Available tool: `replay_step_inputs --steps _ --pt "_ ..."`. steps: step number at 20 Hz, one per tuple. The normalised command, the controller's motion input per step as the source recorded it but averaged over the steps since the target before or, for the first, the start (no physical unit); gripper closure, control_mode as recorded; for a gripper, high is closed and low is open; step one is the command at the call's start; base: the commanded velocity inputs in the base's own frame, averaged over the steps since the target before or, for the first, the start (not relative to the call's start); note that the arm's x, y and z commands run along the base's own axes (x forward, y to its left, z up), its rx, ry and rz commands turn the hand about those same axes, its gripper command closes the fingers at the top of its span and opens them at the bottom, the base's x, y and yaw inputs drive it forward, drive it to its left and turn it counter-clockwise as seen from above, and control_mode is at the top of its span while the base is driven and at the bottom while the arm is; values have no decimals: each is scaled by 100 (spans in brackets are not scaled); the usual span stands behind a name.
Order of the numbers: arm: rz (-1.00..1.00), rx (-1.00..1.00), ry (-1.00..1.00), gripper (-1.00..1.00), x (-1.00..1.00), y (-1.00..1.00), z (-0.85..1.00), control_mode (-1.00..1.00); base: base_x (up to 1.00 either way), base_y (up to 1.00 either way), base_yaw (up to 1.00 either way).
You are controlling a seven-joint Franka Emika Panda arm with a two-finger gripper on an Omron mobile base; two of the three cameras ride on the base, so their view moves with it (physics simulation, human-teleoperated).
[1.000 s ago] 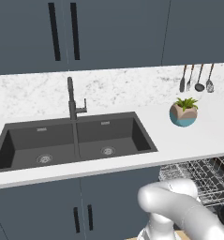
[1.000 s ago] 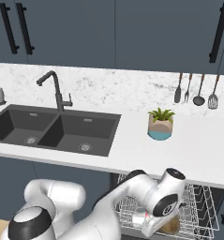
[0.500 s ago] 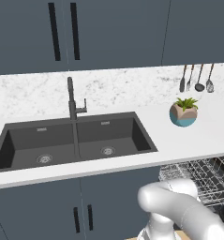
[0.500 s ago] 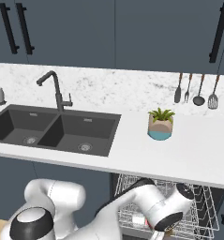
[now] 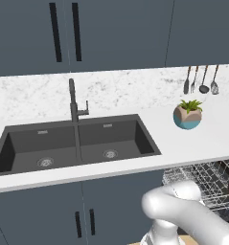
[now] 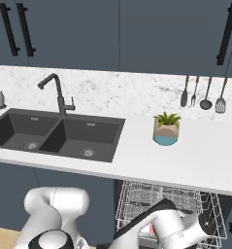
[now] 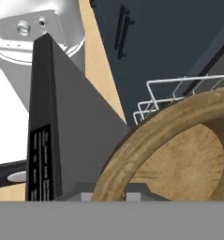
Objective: Pick up the cup and bowl from the counter, place them in the dishwasher, and close the dishwasher door.
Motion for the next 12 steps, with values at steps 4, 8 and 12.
replay_step_inputs --steps 4,8,12 --pt "0 1 -2 100 86 0 -8 -100 0 0 0" --pt "3 5 3 100 68 -8 -14 -100 0 0 0" --pt "4 11 0 100 49 -3 -46 -100 0 0 0"
